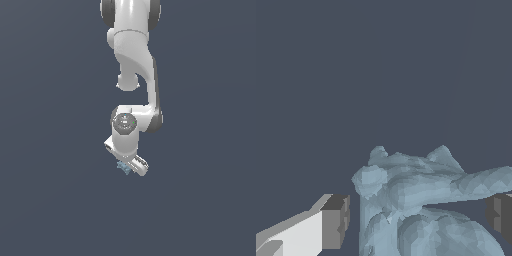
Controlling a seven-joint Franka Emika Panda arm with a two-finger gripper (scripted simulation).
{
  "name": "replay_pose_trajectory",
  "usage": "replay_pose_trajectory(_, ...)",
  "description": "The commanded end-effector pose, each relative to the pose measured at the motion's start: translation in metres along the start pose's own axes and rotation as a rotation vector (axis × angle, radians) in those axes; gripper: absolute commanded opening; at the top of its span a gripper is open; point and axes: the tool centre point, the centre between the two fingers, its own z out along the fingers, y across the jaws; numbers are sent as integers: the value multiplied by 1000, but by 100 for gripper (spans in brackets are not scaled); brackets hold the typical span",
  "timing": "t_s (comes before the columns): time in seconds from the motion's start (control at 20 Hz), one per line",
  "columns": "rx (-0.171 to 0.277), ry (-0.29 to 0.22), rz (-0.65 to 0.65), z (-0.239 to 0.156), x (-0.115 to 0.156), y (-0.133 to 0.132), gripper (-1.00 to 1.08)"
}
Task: Pick up the object and move it to a goal position.
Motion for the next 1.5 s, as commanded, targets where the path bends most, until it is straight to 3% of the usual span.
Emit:
replay_pose_trajectory(0.0, 1, 1, 0, 0, 1, -1, -100)
replay_pose_trajectory(0.85, 1, 1, 0, -6, -9, -3, -100)
replay_pose_trajectory(1.15, 1, 1, 0, -21, -35, -10, -100)
replay_pose_trajectory(1.45, 1, 1, 0, -48, -81, -23, -100)
